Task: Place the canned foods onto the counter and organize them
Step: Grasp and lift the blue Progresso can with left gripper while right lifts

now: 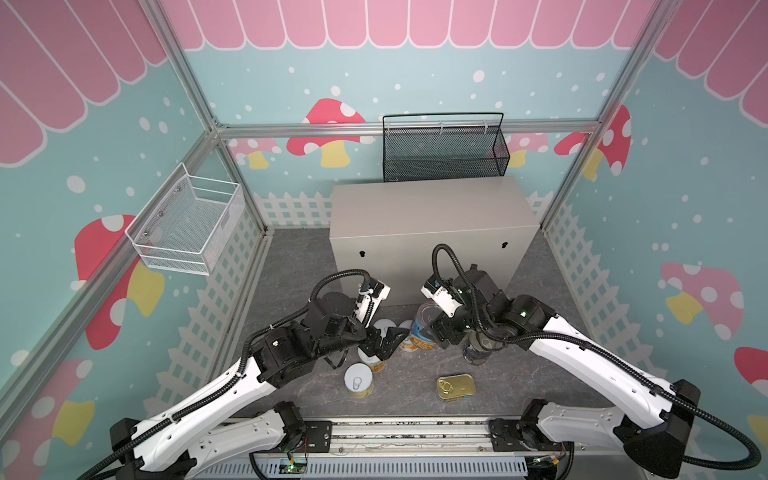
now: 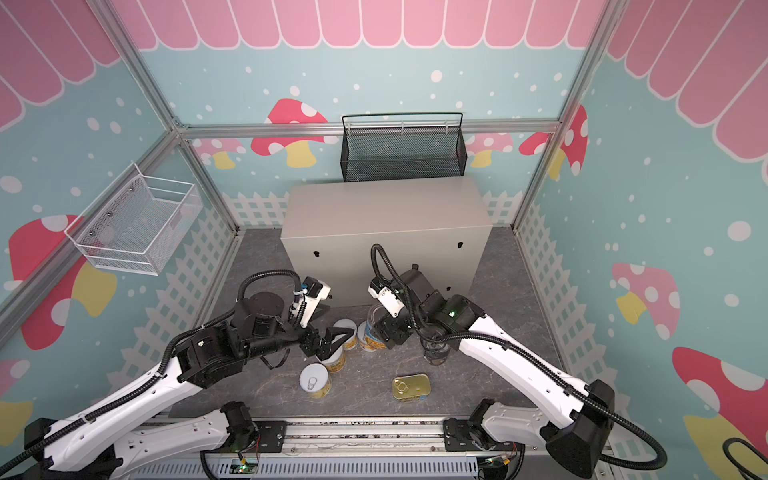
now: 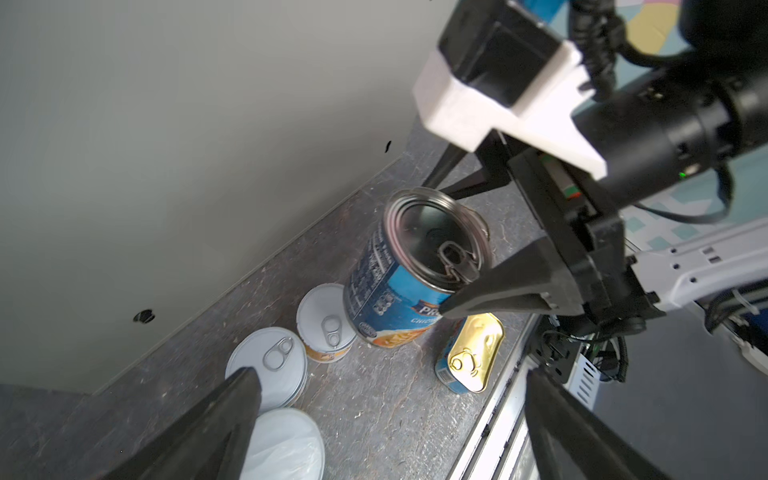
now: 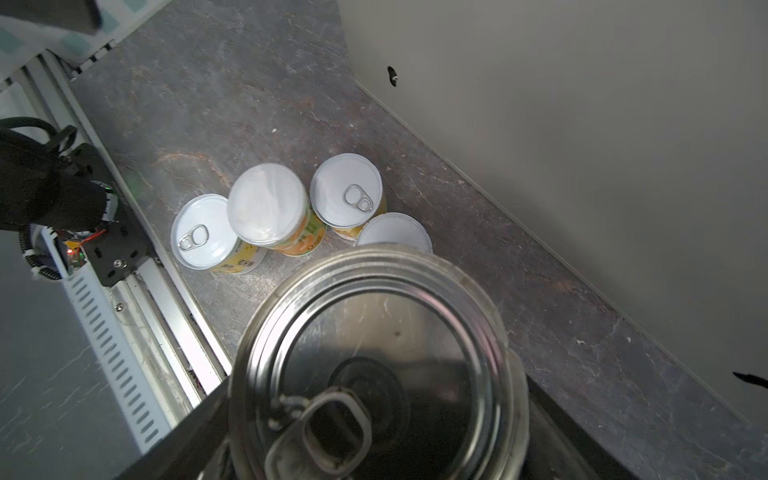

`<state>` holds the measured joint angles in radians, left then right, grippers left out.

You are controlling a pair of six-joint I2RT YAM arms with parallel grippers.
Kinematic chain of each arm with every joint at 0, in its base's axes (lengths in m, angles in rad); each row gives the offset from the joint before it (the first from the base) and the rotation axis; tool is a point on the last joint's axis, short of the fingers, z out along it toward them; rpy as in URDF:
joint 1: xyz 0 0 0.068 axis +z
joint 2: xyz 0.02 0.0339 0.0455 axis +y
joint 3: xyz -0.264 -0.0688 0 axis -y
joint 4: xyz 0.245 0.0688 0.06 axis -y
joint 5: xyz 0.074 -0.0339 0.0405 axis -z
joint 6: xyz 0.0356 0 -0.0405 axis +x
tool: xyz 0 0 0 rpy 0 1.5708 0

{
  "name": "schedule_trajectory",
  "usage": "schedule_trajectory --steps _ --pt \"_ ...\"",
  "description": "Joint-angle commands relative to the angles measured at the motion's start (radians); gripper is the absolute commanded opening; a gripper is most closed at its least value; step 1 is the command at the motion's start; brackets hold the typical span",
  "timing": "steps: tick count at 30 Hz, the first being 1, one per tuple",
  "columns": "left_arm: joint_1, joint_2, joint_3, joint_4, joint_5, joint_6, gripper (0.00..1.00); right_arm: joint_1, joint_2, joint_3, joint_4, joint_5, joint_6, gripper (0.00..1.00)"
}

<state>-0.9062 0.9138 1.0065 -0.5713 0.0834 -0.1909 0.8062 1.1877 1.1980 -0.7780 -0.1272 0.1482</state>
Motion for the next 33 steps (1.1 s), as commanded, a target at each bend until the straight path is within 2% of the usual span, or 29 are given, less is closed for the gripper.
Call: schedule_trajectory --steps 1,8,13,16,20,33 --pt "-0.014 -0.038 0.020 -0.029 0.078 0.105 0.99 0.002 -0.051 0.110 0.040 -0.103 -0.073 0.50" --pt "-0.035 -0.094 0.012 -0.042 0.086 0.178 1.00 -0.001 -0.071 0.254 -0.065 -0.203 -0.091 0.50" --pt "-0.054 -0.073 0.012 -0.021 0.160 0.188 0.99 -0.003 -0.085 0.345 -0.087 -0.288 -0.085 0.50" --pt "-0.121 -0.040 0.023 0.014 0.072 0.199 0.99 -0.002 -0.086 0.373 -0.090 -0.368 -0.087 0.51" --pt "-0.222 -0.016 0.019 0.080 -0.099 0.243 0.99 -0.002 -0.085 0.392 -0.104 -0.397 -0.087 0.50" --pt "-0.286 0.012 -0.037 0.257 -0.172 0.274 0.99 -0.002 -0.086 0.431 -0.082 -0.464 -0.075 0.47"
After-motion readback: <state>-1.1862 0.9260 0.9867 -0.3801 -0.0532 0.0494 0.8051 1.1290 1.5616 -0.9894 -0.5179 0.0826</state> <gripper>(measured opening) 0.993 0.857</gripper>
